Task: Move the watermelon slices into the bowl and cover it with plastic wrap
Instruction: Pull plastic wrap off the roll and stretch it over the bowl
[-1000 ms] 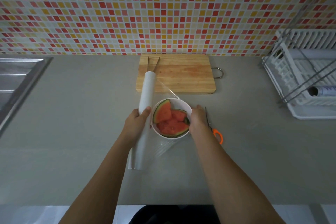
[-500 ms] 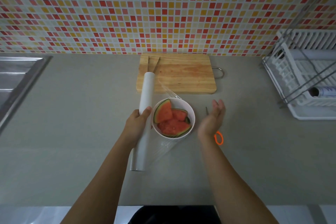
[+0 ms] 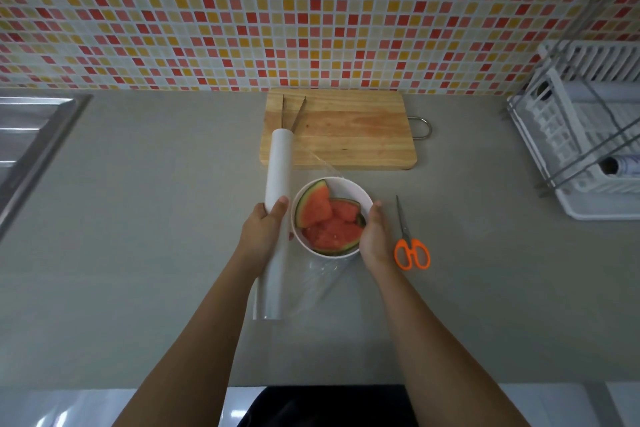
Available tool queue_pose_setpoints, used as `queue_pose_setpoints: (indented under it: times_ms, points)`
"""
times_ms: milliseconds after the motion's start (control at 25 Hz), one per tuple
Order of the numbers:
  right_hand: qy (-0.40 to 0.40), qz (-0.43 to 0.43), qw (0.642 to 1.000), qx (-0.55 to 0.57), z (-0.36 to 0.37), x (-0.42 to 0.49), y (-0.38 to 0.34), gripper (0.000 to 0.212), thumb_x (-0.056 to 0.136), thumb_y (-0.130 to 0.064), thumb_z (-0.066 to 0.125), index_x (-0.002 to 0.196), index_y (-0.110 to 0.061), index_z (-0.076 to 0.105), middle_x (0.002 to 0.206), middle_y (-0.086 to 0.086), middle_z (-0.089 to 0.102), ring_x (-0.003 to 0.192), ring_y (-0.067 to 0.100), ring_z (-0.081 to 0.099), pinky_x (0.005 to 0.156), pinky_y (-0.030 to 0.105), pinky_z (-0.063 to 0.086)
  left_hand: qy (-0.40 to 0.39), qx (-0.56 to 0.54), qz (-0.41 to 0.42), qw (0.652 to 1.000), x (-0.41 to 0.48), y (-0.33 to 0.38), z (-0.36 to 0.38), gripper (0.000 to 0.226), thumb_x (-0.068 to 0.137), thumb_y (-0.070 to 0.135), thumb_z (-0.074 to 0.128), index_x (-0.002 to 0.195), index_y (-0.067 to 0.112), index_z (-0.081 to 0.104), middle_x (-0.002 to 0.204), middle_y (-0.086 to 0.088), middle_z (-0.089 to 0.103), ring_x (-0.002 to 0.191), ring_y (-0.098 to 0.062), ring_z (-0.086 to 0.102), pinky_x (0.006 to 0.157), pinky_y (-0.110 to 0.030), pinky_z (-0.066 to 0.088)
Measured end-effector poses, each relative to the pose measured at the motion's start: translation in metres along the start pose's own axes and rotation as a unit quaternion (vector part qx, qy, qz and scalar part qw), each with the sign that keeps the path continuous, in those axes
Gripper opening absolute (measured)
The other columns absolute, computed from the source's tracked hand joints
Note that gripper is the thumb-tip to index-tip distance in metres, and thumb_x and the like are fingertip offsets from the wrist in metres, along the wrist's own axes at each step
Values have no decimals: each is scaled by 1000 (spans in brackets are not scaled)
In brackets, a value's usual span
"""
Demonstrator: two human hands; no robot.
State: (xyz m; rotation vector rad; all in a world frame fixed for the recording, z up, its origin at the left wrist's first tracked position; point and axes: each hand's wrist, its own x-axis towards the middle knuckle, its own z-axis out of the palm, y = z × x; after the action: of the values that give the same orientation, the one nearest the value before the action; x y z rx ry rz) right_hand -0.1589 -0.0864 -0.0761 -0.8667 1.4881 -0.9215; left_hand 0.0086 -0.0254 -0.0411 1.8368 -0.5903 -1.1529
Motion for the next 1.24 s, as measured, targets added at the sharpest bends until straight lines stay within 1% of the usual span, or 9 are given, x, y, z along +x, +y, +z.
queue_pose_setpoints:
  times_ms: [120, 200, 400, 520, 640, 760, 960, 1080, 1240]
  points:
    - [19, -6, 996, -85, -5, 5, -2, 49, 98, -40, 23, 111, -10, 59, 105, 3, 55, 105, 18, 50, 83, 22, 28, 11, -27, 2, 1000, -2, -6, 5, 40, 92, 45, 51, 111, 10, 53, 106, -17, 64, 74, -26, 70, 51, -26, 52]
    - [24, -19, 992, -120, -8, 9, -11, 49, 98, -36, 22, 114, -7, 58, 115, 11, 57, 113, 23, 49, 81, 22, 26, 11, -37, 1, 999, -2, -4, 10, 37, 93, 44, 50, 110, 11, 52, 107, -17, 64, 74, -27, 70, 51, -27, 52]
    - [61, -64, 983, -164, -12, 19, -25, 42, 98, -28, 23, 107, -2, 55, 116, 20, 57, 102, 24, 50, 70, 19, 23, -7, 13, -12, 1000, 9, 7, 14, 47, 90, 55, 45, 108, 12, 51, 107, -17, 63, 86, -37, 68, 82, -50, 55]
    - [74, -74, 981, -166, -9, 18, -23, 42, 99, -25, 24, 104, 2, 55, 114, 24, 58, 96, 25, 50, 63, 20, 22, -1, 57, -4, 998, 7, 10, 11, 54, 82, 66, 42, 100, 16, 53, 102, -16, 63, 89, -37, 66, 85, -53, 53]
    - [82, -86, 976, -181, -7, 19, -25, 46, 100, -24, 22, 105, 6, 56, 115, 26, 58, 105, 33, 52, 65, 21, 23, -6, 43, -10, 999, 1, 7, 6, 67, 68, 72, 55, 102, 15, 46, 97, -13, 64, 83, -32, 69, 79, -50, 56]
    - [86, -97, 972, -198, -7, 22, -25, 49, 100, -23, 21, 105, 9, 57, 114, 29, 58, 106, 36, 53, 66, 22, 23, -48, -13, -41, 998, 0, 1, -3, 69, 56, 47, 77, 104, 12, 43, 88, -13, 67, 73, -27, 71, 70, -46, 60]
    - [97, -107, 966, -212, -5, 21, -23, 49, 100, -21, 21, 105, 12, 57, 114, 31, 58, 106, 39, 53, 71, 28, 28, -46, -34, -32, 998, -3, -13, -9, 46, 75, 45, 66, 105, 15, 49, 92, -16, 68, 69, -28, 70, 70, -48, 59]
    - [96, -114, 966, -213, -4, 21, -25, 49, 100, -21, 21, 104, 12, 57, 113, 32, 59, 105, 39, 54, 72, 28, 28, -24, 15, -6, 1000, -10, -20, -4, 43, 83, 52, 55, 114, 24, 44, 101, -11, 63, 82, -27, 67, 66, -43, 59]
    - [99, -112, 965, -215, -5, 20, -24, 48, 100, -22, 22, 107, 8, 58, 114, 29, 59, 106, 37, 54, 71, 28, 28, -44, -19, -46, 998, -20, -19, -13, 61, 65, 41, 69, 113, 13, 43, 102, -15, 63, 78, -26, 67, 55, -34, 54]
